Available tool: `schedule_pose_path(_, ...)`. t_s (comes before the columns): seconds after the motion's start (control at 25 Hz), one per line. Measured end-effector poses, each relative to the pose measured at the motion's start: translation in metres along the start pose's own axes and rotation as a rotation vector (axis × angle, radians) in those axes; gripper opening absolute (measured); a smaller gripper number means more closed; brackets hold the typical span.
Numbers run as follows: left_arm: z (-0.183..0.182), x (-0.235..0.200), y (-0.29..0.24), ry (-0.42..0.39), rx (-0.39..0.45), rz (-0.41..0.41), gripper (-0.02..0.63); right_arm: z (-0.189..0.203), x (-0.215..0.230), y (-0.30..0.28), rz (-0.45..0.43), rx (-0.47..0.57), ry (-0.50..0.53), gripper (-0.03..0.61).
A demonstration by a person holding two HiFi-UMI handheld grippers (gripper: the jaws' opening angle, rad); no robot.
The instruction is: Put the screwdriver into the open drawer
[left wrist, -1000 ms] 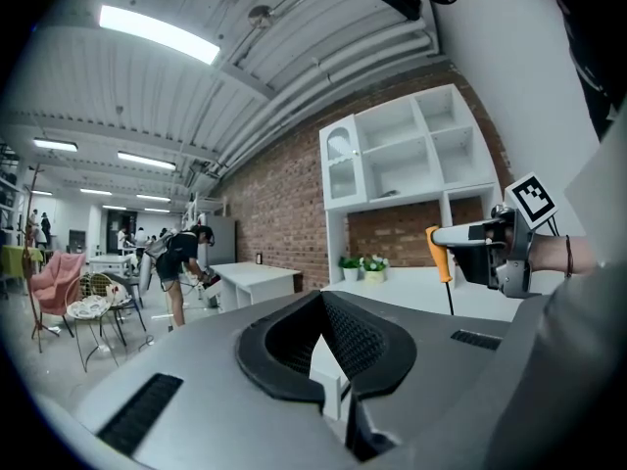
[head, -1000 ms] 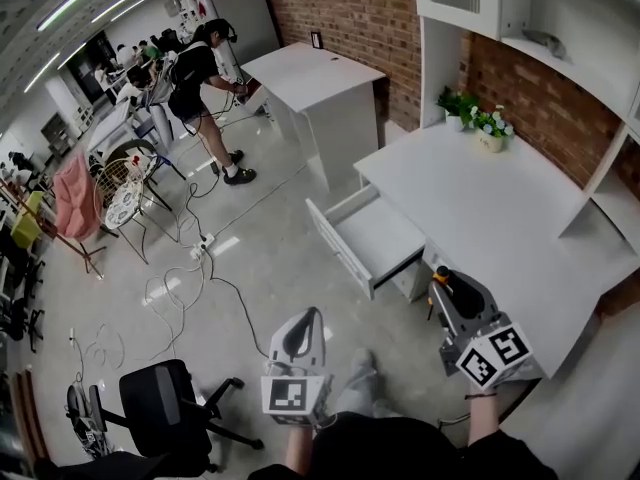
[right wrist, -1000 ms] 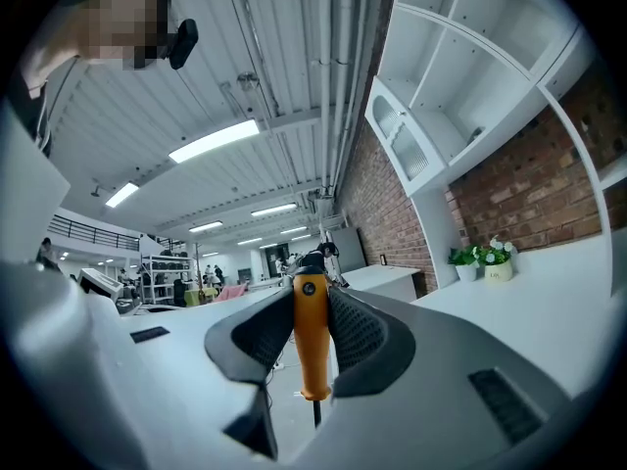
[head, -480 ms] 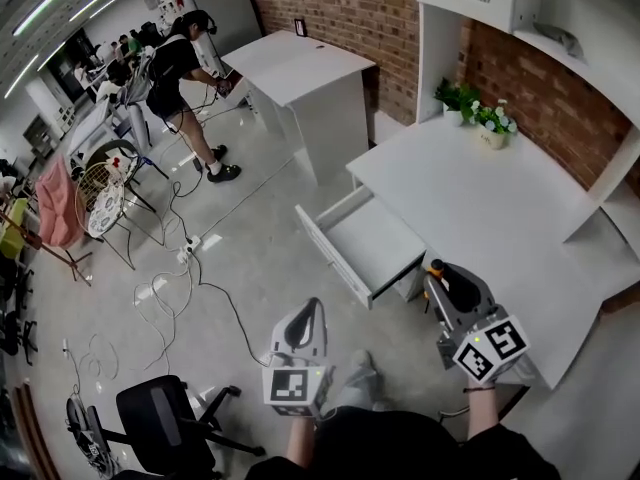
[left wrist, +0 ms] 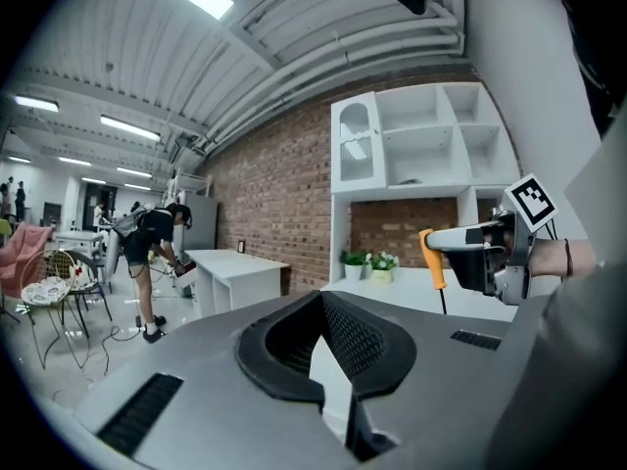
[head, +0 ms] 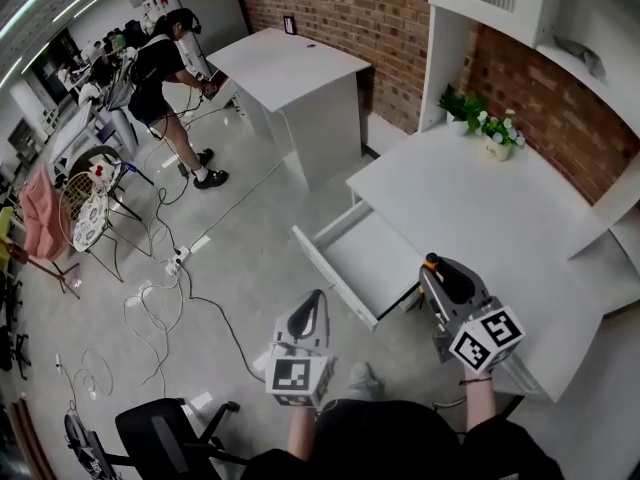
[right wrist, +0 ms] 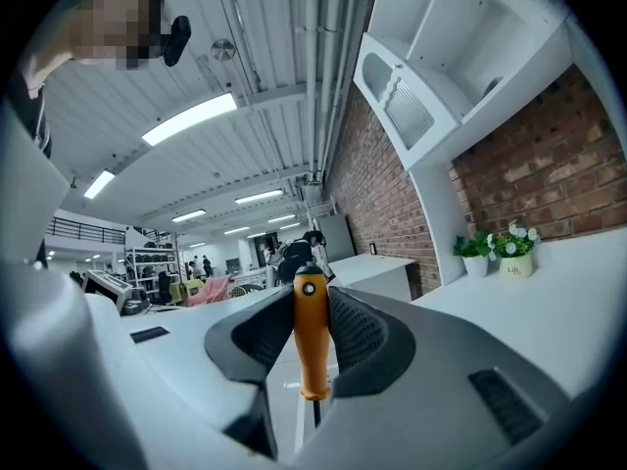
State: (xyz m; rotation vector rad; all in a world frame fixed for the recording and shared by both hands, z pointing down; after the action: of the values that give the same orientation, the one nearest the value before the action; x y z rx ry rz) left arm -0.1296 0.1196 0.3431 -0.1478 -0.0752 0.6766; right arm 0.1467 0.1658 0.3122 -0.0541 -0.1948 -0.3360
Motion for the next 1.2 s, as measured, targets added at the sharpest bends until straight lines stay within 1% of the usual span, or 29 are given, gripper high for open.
schedule_pose_path(0.28,0.012,-0.025,-0.040,0.023,-0.036,0.038,0.009,0.009,0.014,-0.047,-0.001,-0.023,-0.027,0.114)
schedule_pose_path(0.44,0.017,-0.032,-0.052,0.037,-0.062,0.042,0.009,0.012,0.021,-0.067,-0.008,-0.056,-0.035,0.114)
schedule_pose_path(0.72,0.034,-0.047,-0.072,0.109,-0.112,0.015,0.009,0.021,0.033,-0.104,-0.030,-0.123,-0.039,0.114)
schedule_pose_path(0.88,0.044,-0.052,-0.088,0.148,-0.146,-0.009,0.008,0.031,0.047,-0.128,-0.048,-0.163,-0.077,0.114)
schedule_pose_path(0.96,0.048,-0.054,-0.099,0.165,-0.165,-0.019,0.009,0.037,0.055,-0.141,-0.059,-0.189,-0.093,0.114)
schedule_pose_path(1.2,0.058,-0.060,-0.132,0.205,-0.214,-0.061,0.009,0.052,0.077,-0.183,-0.113,-0.275,-0.096,0.114)
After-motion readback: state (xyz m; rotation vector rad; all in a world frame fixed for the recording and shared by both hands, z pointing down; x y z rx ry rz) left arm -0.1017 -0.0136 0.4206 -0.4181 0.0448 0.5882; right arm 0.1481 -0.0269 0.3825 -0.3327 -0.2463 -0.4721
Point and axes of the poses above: the fingertips, and each gripper's own axes: y backward along the fingers, x to its right, z out of its underside, the point moved 9 cm from there along y, backward along the fingers
